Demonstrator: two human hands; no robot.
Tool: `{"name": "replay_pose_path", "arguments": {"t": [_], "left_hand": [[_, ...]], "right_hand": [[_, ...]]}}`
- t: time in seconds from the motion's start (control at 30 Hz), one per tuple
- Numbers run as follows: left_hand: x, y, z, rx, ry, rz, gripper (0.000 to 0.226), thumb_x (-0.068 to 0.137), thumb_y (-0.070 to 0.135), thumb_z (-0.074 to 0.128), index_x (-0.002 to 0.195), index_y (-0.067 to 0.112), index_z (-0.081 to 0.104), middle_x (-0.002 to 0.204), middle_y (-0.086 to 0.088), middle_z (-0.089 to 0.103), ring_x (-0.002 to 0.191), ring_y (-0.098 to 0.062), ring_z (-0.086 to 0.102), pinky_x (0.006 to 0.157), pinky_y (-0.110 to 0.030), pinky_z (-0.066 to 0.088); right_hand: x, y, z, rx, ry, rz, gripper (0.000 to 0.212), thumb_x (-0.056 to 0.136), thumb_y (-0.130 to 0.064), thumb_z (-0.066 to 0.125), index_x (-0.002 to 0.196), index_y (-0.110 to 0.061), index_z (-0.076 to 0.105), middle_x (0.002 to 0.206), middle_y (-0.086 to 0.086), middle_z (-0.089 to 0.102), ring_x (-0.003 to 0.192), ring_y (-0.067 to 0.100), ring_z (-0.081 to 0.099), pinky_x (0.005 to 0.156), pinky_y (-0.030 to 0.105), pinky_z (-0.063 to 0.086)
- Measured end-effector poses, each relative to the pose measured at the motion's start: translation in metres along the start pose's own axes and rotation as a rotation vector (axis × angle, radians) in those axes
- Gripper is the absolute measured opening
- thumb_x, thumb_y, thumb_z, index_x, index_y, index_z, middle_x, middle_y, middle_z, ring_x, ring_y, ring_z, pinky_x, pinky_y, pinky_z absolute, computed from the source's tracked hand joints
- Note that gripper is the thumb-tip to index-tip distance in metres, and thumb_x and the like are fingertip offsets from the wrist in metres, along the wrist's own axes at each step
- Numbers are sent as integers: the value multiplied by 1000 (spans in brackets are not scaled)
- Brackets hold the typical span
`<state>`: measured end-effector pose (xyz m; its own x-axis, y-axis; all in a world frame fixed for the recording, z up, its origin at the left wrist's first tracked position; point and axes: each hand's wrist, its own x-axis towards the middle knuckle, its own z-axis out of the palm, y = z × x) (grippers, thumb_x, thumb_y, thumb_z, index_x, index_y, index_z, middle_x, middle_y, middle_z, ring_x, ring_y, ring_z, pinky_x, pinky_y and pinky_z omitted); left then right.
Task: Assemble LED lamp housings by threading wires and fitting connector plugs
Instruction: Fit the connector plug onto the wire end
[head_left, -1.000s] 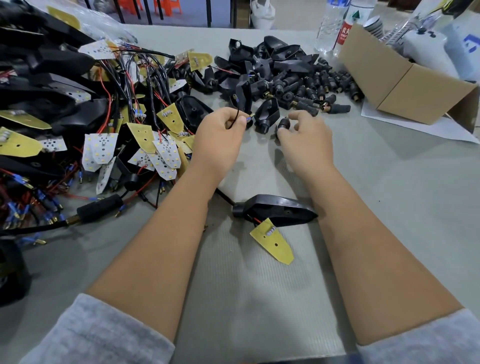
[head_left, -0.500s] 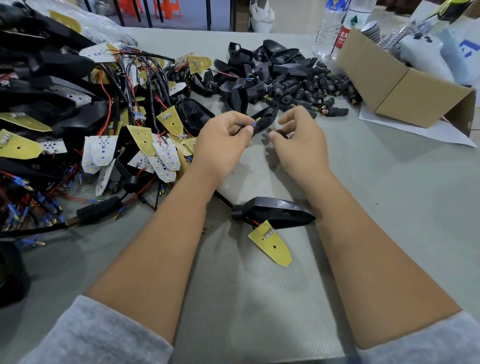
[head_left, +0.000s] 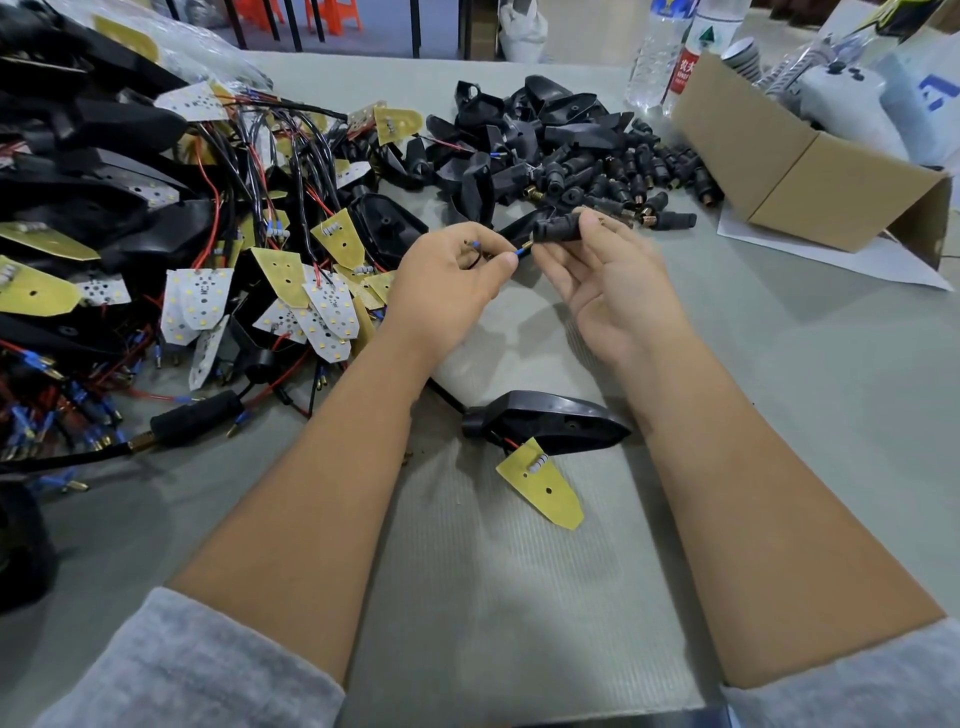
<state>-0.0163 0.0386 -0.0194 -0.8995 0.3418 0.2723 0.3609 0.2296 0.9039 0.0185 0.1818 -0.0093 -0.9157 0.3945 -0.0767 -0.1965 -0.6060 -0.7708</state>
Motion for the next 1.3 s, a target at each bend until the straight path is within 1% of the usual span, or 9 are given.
{"name": "replay_pose_path", "arguments": {"t": [0.13,0.3,0.5,0.63,0.77,0.83,0.97,1.07,1.3], "left_hand": [[1,-1,-1,-33,25,33,16,92,12,64,81,24,68,61,5,60,61,-5,55,64,-18,45],[2,-1,0,-55,74,15,16,92,13,63,80,23,67,81,-25,67,69,-16,55,66,-25,46],[4,-1,-1,-40,92,0,12,89,12,67,80,20,70,79,-33,61,66,-20,51,65,-28,43],[3,-2,0,-27,88,-1,15,87,11,69,77,22,71,64,-9,52,62,-14,45,60,-25,37],[3,-1,0,-9,119,-20,12,89,14,66,79,20,68,74,-18,64,65,-15,54,64,-31,46],[3,-1,1,-19,133,-29,10,91,16,64,81,20,64,76,-15,66,67,-14,56,65,-29,47],[3,1,1,-53,129,-60,14,89,13,61,78,20,61,67,2,63,60,-7,53,59,-20,43],[2,4,0,-132,91,-61,23,84,0,55,76,21,62,68,1,65,56,-4,51,57,-16,41],[1,0,-1,-103,59,-3,23,87,3,67,86,23,58,80,1,65,76,-18,63,75,-34,54]], "right_hand": [[-3,0,1,-62,-43,36,11,102,-8,45,93,-6,52,76,16,69,68,25,72,70,35,61],[-6,-1,1,-103,-66,52,10,102,-8,45,95,-7,52,77,15,69,71,26,71,72,34,61],[-7,-3,0,-154,-107,27,6,102,-14,49,98,-13,53,77,8,70,70,22,69,67,32,59],[-6,-1,-1,-230,-117,5,6,100,-12,51,96,-14,56,76,6,69,68,21,67,74,35,60],[-6,1,-1,-317,-177,-7,9,99,-7,51,99,-14,58,94,13,65,79,25,67,77,36,60],[-6,1,-2,-302,-185,0,10,99,-7,52,99,-14,59,96,14,67,82,26,69,76,35,59],[-5,2,0,-286,-141,-1,9,99,-8,52,100,-14,59,86,10,69,74,22,69,71,31,59],[-5,2,1,-286,-99,1,6,98,-10,55,97,-14,59,73,6,70,64,16,68,65,26,58],[-6,1,0,-289,-134,7,2,96,-12,59,94,-13,58,77,6,71,68,17,66,66,25,56]]}}
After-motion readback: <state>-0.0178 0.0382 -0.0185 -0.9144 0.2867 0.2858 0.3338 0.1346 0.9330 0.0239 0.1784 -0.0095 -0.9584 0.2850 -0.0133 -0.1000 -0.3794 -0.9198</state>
